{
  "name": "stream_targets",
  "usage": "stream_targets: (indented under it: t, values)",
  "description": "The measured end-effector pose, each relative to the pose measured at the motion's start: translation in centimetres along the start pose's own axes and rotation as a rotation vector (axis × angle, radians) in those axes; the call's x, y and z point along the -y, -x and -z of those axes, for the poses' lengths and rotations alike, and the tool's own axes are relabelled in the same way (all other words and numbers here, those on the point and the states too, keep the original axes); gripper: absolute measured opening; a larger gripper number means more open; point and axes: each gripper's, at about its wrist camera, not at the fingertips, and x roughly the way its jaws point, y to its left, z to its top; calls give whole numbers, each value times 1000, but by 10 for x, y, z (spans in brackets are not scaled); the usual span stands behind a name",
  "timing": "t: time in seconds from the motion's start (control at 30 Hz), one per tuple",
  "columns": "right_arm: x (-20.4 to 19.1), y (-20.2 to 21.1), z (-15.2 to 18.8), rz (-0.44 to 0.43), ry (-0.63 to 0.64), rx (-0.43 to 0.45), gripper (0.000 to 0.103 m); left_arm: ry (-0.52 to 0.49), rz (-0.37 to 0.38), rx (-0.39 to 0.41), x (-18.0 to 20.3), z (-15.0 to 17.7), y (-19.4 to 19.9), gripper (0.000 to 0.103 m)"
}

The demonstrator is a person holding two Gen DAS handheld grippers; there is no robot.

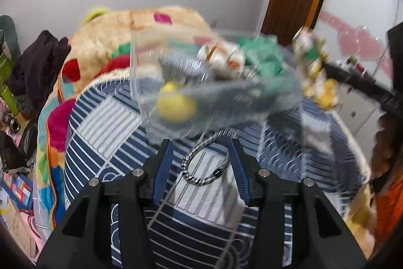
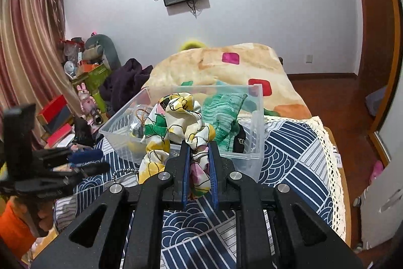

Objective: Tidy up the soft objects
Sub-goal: 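Lower the floral cloth into the box with the right tool while the left tool drops the cord in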

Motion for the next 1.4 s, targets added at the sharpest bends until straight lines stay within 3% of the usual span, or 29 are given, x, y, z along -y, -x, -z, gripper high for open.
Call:
stream_targets:
  t: [0.17,0.23,0.3,0.37,0.67,1.0,1.17,1.4]
  values:
    - [1,0,-2,5,4,-4,13,20,15,-52,-8,7,-24,43]
    - [1,0,-2,4,3,-4,13,18,24,-69,-10,7,-29,32]
    - [1,1,-2,-2,2,-4,13,13,26,-77,-9,8,-33,14]
    - [0,1,-3,-4,5,-3,13,5,19,-72,-8,8,-32,9]
    - [-1,2,-6,-3,8,13,13,-56,-5,43,6,13,7,6]
    - [-2,1,-20,25,-1,52,13,-10,-15,209,-4,-22,60,6]
    - [-2,-8,-30,32,-17,66,13,23,-82,265,-9,-42,54,6]
    - [-3,-33,-35,68,-17,23,13,81,-122,253,-22,-54,24,6]
